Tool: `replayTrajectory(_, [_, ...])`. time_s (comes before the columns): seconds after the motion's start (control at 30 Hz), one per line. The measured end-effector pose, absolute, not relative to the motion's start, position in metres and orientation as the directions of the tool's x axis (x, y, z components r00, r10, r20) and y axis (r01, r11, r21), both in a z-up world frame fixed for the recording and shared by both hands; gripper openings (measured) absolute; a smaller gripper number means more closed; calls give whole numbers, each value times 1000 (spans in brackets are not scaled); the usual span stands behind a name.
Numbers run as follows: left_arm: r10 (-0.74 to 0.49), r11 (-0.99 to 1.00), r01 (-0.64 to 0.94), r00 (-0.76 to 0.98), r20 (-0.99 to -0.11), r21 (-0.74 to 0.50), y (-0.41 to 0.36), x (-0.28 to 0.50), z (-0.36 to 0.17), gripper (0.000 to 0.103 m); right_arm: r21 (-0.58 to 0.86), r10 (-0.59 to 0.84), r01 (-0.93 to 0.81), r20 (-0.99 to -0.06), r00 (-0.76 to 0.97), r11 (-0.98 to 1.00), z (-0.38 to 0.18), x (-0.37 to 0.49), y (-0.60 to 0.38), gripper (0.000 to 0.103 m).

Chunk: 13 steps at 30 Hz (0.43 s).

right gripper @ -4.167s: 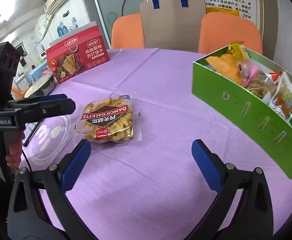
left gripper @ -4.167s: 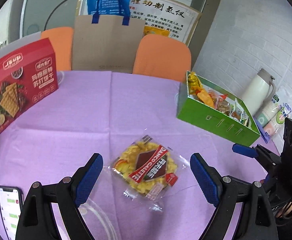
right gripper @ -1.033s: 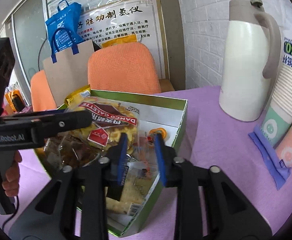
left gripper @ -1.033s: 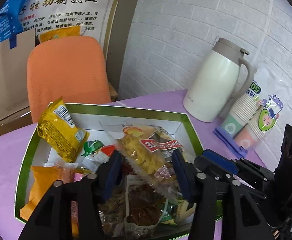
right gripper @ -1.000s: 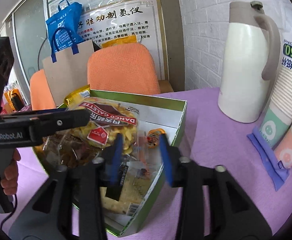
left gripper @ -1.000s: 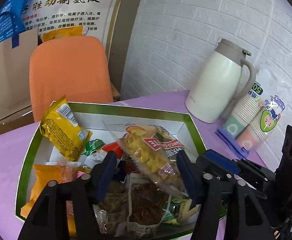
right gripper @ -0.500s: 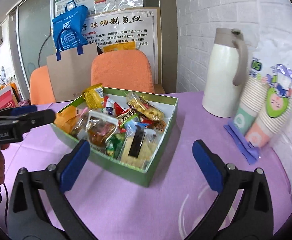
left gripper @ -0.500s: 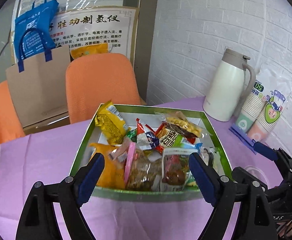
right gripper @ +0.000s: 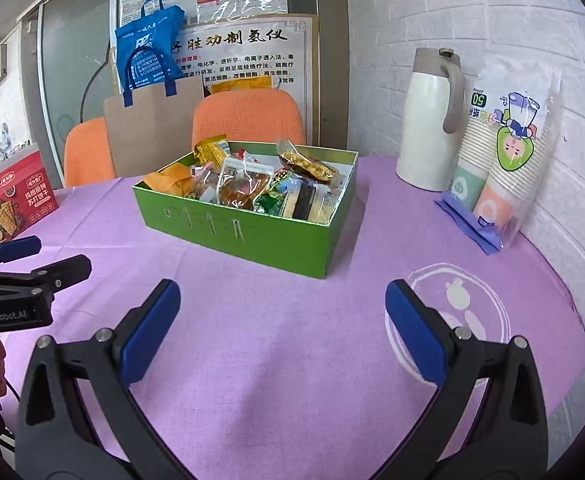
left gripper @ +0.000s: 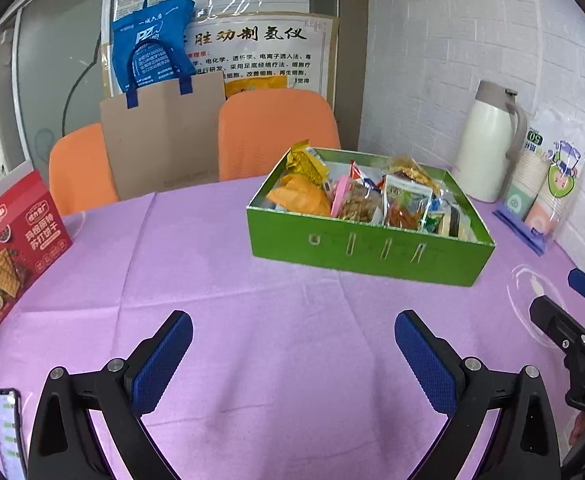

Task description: Organize snacks

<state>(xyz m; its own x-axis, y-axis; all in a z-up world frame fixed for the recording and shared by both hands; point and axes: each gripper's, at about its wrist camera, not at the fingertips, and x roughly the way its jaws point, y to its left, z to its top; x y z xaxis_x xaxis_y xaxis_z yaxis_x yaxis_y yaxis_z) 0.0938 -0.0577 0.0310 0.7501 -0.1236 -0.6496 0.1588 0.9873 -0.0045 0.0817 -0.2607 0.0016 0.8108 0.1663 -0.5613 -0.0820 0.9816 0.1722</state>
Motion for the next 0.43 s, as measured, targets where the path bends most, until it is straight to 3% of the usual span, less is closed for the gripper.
replayTrajectory(0.43, [-145,982,191,763,-629,5,-52,71,25,103,192,144,-40,-571,808,981,-4,72,-263,102])
